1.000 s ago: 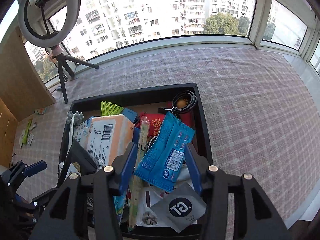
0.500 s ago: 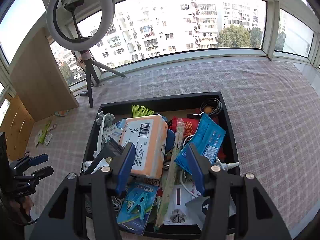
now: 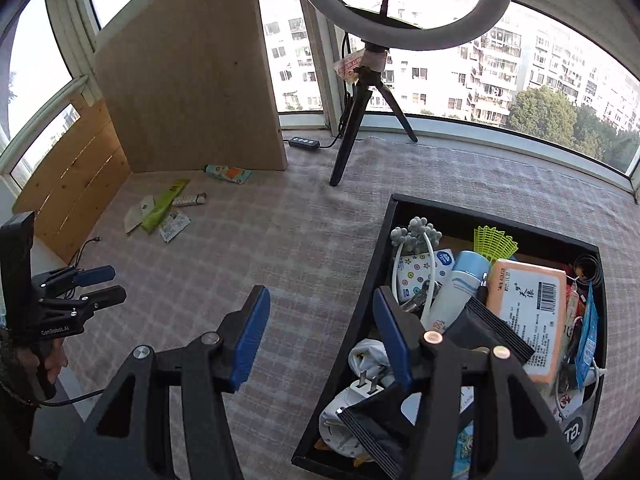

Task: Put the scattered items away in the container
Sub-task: 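Move both grippers back over the remaining items on the cloth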

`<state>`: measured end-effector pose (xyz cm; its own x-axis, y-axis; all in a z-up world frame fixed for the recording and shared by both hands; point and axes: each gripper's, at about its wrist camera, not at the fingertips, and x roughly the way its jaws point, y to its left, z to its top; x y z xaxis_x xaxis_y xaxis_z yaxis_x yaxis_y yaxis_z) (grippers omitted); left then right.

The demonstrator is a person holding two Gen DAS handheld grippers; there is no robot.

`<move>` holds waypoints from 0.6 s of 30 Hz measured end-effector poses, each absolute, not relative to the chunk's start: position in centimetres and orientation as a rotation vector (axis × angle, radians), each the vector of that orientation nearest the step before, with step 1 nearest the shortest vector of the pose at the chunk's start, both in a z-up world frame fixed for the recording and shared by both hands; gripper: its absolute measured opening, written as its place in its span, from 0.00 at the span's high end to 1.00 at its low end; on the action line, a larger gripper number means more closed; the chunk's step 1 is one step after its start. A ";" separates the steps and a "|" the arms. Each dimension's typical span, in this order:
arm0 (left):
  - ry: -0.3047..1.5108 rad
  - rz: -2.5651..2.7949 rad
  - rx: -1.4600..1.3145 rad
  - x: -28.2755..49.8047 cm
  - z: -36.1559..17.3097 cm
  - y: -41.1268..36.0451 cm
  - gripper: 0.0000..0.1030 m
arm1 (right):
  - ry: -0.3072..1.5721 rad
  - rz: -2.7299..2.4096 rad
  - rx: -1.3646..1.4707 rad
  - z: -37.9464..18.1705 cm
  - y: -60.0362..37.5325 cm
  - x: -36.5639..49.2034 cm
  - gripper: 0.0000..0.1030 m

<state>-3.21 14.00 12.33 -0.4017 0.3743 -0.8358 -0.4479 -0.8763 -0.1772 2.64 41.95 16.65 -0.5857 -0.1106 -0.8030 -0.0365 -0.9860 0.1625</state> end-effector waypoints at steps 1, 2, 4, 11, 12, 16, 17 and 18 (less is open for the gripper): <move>0.091 2.294 -1.341 -3.9 12.2 12.5 0.45 | -0.225 -2.723 1.409 16.5 40.4 1.7 0.48; 0.089 2.306 -1.349 -4.6 12.0 11.0 0.45 | -0.200 -2.696 1.408 16.3 39.1 0.6 0.48; 0.098 2.331 -1.366 -6.1 11.6 8.3 0.45 | -0.146 -2.635 1.415 15.8 36.4 -1.6 0.48; 0.250 2.364 -1.427 -11.4 8.9 1.3 0.41 | 0.173 -2.427 1.437 13.6 27.8 -9.9 0.48; 0.301 2.370 -1.426 -12.1 8.6 0.8 0.41 | 0.213 -2.396 1.433 13.3 26.8 -11.0 0.48; 0.394 2.334 -1.410 -14.6 7.7 -0.3 0.39 | 0.377 -2.261 1.419 11.5 22.9 -15.6 0.48; 0.410 2.330 -1.414 -15.2 7.4 -0.5 0.36 | 0.417 -2.217 1.411 10.9 22.0 -16.6 0.48; 0.424 2.322 -1.420 -15.8 7.0 -0.6 0.34 | 0.454 -2.174 1.403 10.4 21.2 -17.5 0.48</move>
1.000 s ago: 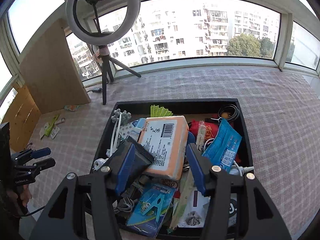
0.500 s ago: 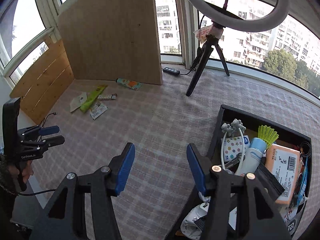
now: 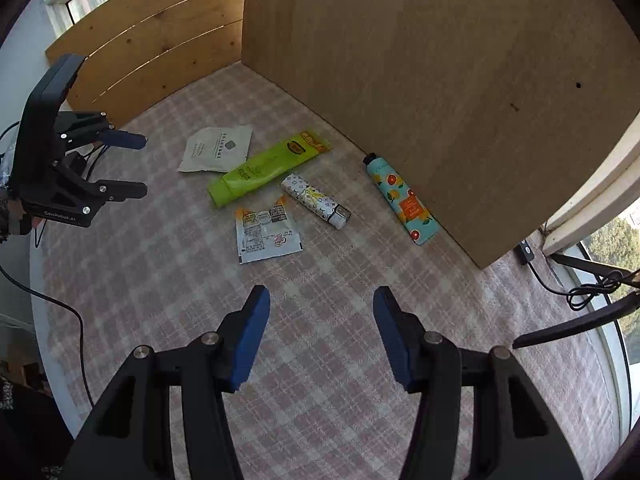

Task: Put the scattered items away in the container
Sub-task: 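Move both grippers back over the remaining items on the cloth, then grasp patterned lighter with right gripper while left grasps white shower-cap sachet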

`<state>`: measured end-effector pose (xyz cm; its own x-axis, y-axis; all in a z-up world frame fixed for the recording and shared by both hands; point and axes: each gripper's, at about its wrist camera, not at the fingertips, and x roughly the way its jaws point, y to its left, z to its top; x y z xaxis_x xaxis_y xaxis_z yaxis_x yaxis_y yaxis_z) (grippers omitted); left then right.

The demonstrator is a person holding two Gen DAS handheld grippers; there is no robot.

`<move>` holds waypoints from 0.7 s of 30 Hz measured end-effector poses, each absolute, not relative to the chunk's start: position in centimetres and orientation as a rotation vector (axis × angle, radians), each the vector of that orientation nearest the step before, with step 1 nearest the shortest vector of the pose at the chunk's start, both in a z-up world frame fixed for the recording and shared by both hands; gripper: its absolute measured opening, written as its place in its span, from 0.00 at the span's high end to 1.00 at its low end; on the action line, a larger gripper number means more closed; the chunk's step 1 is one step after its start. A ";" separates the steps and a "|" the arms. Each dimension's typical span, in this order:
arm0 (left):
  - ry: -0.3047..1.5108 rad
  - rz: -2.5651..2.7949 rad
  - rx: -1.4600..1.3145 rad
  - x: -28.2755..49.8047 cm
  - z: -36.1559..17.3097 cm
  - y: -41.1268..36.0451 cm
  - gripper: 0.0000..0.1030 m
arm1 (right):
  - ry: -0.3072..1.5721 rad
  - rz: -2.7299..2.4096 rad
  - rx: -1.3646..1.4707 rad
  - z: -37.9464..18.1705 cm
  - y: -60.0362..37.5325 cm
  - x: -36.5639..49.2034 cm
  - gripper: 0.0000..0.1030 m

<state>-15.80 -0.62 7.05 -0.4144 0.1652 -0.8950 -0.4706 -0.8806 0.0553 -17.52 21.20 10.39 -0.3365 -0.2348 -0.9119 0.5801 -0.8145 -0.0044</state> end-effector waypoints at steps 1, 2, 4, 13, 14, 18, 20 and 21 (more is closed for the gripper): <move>0.438 2.311 -1.425 -16.5 6.7 -0.7 0.34 | 0.495 -2.140 1.397 9.8 20.4 -18.4 0.48; 0.453 2.295 -1.430 -17.1 6.3 -0.6 0.34 | 0.540 -2.116 1.393 9.2 19.7 -19.2 0.48; 0.495 2.261 -1.446 -18.5 5.3 -0.4 0.34 | 0.616 -2.065 1.395 8.0 18.5 -21.0 0.48; 0.644 2.151 -1.531 -23.6 1.6 0.5 0.33 | 0.708 -1.933 1.427 3.6 15.6 -26.7 0.48; 0.639 2.142 -1.530 -23.9 1.5 0.5 0.32 | 0.710 -1.924 1.430 3.3 15.3 -27.1 0.48; 0.640 2.104 -1.527 -24.9 1.3 0.6 0.29 | 0.748 -1.868 1.425 2.2 14.0 -27.9 0.48; 0.625 2.085 -1.525 -25.2 1.2 0.5 0.28 | 0.769 -1.846 1.424 1.8 13.3 -28.2 0.48; 0.606 2.078 -1.531 -25.5 1.2 0.4 0.26 | 0.774 -1.833 1.432 1.5 13.1 -28.4 0.48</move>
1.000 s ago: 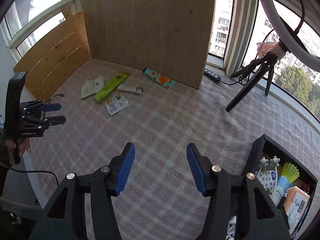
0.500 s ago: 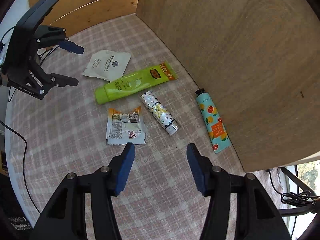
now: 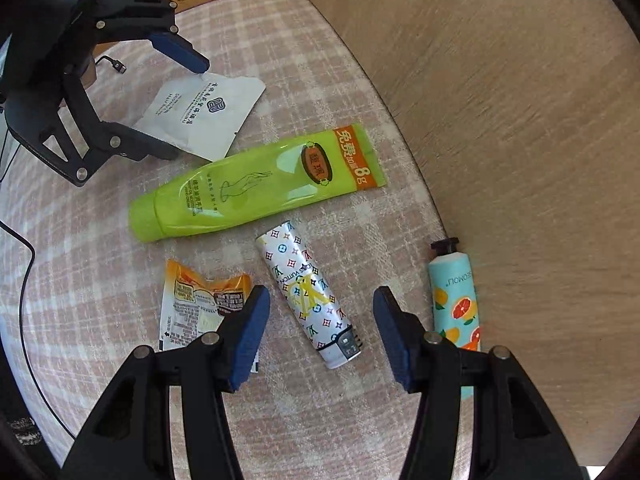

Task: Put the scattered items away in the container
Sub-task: 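Grasp patterned lighter with right gripper while left grasps white shower-cap sachet, then carry lighter in right gripper while left carries sachet, open both over tray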

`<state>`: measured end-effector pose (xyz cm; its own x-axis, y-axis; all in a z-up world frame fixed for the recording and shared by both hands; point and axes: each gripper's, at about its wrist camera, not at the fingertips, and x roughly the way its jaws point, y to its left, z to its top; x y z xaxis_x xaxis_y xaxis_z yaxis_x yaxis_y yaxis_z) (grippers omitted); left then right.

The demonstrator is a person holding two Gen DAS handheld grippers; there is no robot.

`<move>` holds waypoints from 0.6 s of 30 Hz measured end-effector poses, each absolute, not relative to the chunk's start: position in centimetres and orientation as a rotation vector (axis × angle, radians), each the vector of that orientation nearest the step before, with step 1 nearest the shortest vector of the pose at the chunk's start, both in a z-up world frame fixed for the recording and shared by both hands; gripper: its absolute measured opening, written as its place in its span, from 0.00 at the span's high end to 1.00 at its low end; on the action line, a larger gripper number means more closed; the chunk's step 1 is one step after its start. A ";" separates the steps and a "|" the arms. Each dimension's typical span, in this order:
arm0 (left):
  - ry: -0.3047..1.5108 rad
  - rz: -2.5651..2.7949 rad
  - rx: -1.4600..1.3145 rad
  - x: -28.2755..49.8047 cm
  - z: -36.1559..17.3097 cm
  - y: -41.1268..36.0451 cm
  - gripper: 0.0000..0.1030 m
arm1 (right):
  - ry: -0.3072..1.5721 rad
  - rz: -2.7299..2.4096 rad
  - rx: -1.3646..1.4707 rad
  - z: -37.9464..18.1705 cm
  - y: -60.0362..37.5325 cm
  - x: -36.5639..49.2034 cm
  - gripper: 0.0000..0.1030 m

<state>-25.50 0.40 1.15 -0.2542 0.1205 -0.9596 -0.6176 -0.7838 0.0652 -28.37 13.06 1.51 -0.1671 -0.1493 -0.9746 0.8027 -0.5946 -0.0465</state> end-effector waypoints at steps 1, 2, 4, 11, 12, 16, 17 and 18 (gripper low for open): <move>0.577 2.072 -1.541 -25.8 1.0 0.2 0.26 | 0.773 -1.825 1.439 1.3 12.8 -28.6 0.48; 0.537 2.066 -1.552 -26.1 0.9 0.0 0.26 | 0.758 -1.824 1.440 1.3 12.7 -28.8 0.49; 0.488 2.072 -1.549 -26.3 0.9 -0.3 0.27 | 0.727 -1.829 1.469 1.3 12.7 -29.3 0.49; 0.411 2.141 -1.514 -24.9 1.4 -0.5 0.43 | 0.634 -1.868 1.521 1.9 13.7 -28.9 0.78; 0.392 2.142 -1.513 -24.5 1.5 -0.7 0.44 | 0.606 -1.884 1.531 2.1 14.0 -28.9 0.78; 0.374 2.180 -1.503 -22.5 2.0 -0.6 0.47 | 0.503 -1.936 1.551 2.6 15.6 -28.2 0.78; 0.356 2.192 -1.496 -21.9 2.3 -0.8 0.47 | 0.473 -1.957 1.555 2.8 16.0 -27.9 0.78; 0.337 2.206 -1.488 -21.4 2.6 -0.9 0.47 | 0.441 -1.981 1.557 3.1 16.5 -27.7 0.78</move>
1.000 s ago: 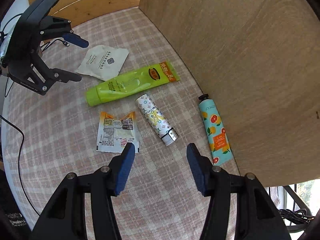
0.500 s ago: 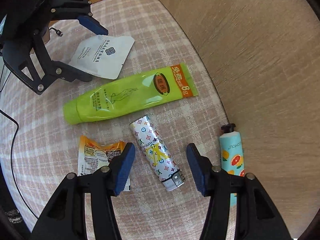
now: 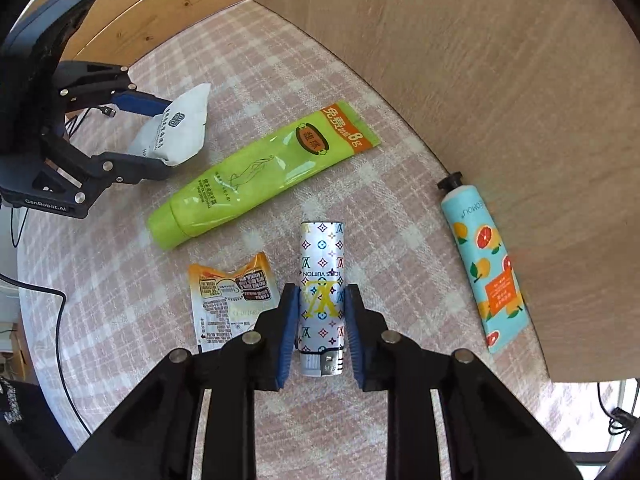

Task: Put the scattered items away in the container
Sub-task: 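Carry lighter in right gripper while left carries sachet, open both over tray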

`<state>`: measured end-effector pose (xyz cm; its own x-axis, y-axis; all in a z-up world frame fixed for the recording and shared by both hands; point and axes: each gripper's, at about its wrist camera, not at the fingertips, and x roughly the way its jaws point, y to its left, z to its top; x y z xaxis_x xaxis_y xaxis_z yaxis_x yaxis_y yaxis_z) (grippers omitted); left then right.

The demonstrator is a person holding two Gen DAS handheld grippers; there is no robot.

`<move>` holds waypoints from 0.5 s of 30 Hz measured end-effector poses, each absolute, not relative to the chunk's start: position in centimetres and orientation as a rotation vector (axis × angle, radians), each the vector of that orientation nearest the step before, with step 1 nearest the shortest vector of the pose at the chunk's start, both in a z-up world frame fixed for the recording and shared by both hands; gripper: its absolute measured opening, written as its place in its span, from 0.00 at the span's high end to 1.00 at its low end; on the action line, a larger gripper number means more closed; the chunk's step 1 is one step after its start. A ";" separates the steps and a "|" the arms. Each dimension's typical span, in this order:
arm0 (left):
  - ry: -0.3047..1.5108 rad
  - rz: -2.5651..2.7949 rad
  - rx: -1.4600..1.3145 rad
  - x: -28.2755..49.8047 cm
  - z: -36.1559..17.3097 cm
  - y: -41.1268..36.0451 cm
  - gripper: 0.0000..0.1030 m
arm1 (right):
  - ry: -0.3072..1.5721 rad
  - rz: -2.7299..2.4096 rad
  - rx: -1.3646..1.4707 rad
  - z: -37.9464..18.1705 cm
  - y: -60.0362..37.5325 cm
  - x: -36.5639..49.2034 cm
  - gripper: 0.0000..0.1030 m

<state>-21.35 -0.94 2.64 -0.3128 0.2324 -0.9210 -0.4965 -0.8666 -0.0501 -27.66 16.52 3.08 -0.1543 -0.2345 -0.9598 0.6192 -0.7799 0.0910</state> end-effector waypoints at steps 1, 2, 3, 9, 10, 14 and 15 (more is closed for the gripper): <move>0.317 2.222 -1.484 -20.8 3.0 -1.1 0.48 | 0.402 -2.008 1.554 3.5 17.1 -27.4 0.78; 0.296 2.233 -1.484 -20.3 3.3 -1.4 0.48 | 0.370 -2.035 1.544 4.1 17.6 -27.0 0.78; 0.282 2.245 -1.485 -19.8 3.7 -1.5 0.48 | 0.344 -2.062 1.535 4.7 18.2 -26.6 0.78; 0.255 2.301 -1.433 -18.1 7.1 -1.6 0.48 | 0.123 -2.229 1.494 9.2 22.5 -23.2 0.78; 0.256 2.308 -1.417 -17.3 7.8 -1.3 0.48 | 0.093 -2.265 1.488 9.9 23.5 -22.3 0.78; 0.264 2.279 -1.347 -15.6 10.1 2.8 0.48 | -0.015 -2.371 1.474 11.8 28.3 -16.4 0.78; 0.272 2.256 -1.326 -15.2 10.6 4.3 0.48 | -0.036 -2.391 1.472 12.1 29.3 -14.9 0.78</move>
